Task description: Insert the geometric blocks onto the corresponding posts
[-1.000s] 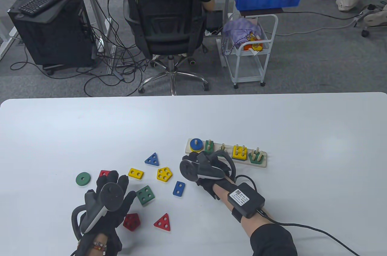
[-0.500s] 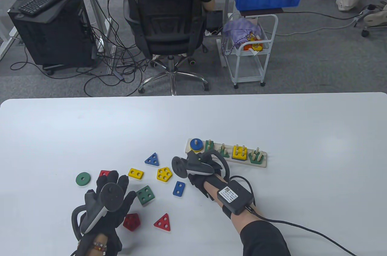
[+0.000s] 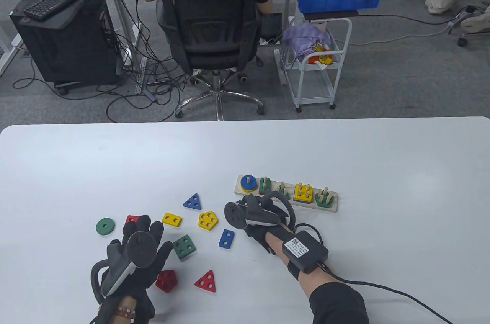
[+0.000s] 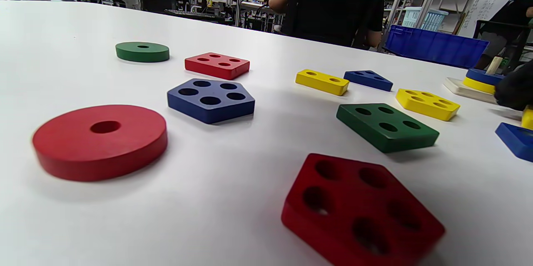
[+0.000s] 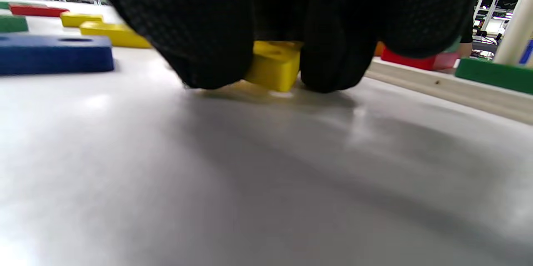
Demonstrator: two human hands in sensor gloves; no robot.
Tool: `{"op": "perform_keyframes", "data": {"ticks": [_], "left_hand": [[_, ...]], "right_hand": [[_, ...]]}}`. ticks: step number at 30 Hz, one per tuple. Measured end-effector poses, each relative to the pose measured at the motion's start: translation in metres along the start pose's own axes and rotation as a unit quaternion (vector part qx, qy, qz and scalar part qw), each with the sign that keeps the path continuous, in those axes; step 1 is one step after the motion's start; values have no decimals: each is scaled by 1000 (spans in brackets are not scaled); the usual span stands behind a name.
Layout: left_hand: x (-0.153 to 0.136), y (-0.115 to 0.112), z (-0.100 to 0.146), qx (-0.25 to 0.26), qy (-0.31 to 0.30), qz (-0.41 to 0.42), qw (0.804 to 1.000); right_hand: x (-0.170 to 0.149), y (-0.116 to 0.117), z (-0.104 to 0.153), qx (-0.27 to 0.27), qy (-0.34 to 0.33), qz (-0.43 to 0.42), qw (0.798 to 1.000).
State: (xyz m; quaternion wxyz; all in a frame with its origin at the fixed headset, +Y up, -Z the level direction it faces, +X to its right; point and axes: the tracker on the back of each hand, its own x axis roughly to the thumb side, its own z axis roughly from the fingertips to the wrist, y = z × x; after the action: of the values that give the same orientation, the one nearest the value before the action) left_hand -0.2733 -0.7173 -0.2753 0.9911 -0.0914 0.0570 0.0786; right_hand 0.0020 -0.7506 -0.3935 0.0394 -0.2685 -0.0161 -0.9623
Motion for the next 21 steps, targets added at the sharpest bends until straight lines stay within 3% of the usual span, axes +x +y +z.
{"op": "perform_keyframes", "data": {"ticks": [7, 12, 21], "left_hand": [[0, 0, 0, -1, 0, 1, 1000], [2, 0, 1, -2, -2, -5, 1000], [3, 1, 2, 0, -5, -4, 1000]], "right_hand": [[-24, -25, 19, -28, 26, -14, 999], [-59, -47, 15, -25, 105, -24, 994], [-91, -44, 1, -15, 178, -4, 984]]}}
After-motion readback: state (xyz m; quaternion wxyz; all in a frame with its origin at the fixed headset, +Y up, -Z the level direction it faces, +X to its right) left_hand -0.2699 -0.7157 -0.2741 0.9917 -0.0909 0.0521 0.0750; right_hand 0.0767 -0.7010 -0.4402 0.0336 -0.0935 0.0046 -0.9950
